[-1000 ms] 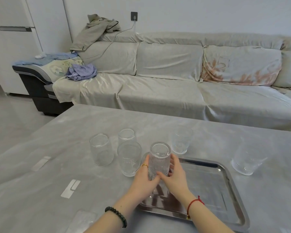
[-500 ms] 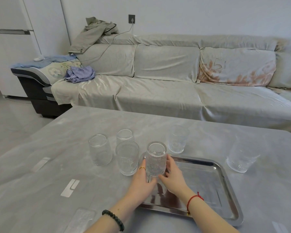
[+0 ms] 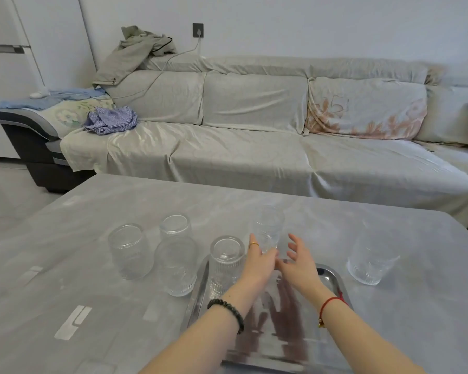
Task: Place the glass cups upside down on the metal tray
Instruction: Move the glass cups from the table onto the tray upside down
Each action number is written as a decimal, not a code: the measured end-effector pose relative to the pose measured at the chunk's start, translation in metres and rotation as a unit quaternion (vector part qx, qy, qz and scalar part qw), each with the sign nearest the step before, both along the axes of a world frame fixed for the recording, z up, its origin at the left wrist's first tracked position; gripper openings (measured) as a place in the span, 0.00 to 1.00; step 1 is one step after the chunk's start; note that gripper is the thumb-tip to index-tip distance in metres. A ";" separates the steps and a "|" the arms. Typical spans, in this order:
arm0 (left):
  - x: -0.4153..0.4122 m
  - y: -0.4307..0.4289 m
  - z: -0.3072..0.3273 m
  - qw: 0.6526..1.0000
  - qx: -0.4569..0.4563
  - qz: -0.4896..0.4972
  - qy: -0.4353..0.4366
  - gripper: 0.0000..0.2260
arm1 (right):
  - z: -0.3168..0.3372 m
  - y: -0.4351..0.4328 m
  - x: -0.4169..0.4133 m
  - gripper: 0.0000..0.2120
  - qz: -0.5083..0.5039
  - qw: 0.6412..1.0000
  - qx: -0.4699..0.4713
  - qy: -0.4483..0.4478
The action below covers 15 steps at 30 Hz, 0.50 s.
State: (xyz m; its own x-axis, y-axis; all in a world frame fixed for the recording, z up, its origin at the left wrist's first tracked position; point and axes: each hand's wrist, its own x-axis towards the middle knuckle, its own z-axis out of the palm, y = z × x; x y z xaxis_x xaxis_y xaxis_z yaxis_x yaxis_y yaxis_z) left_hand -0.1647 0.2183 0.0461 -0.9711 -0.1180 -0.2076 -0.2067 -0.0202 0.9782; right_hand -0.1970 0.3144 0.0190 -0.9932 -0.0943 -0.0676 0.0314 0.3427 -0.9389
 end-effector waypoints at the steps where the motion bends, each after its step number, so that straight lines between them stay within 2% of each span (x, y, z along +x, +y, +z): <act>1: -0.009 0.000 0.000 1.000 0.000 0.015 -0.008 0.33 | -0.001 -0.001 -0.007 0.36 0.002 1.000 0.003 0.000; 6: -0.047 -0.003 -0.017 0.998 -0.022 0.047 -0.021 0.37 | -0.006 -0.011 -0.038 0.35 0.018 1.000 -0.014 0.015; 15: -0.078 0.003 -0.026 0.989 -0.021 0.147 0.014 0.32 | -0.017 -0.025 -0.056 0.27 -0.010 0.996 -0.072 0.045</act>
State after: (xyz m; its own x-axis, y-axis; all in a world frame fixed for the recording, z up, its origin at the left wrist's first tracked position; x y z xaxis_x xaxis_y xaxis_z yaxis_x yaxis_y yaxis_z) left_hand -0.2428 0.2216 0.0202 -0.8983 -0.4049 -0.1707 -0.1714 -0.0348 0.9846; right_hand -0.2533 0.2893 0.0024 -0.9964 -0.0775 0.0341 -0.0493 0.2039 -0.9778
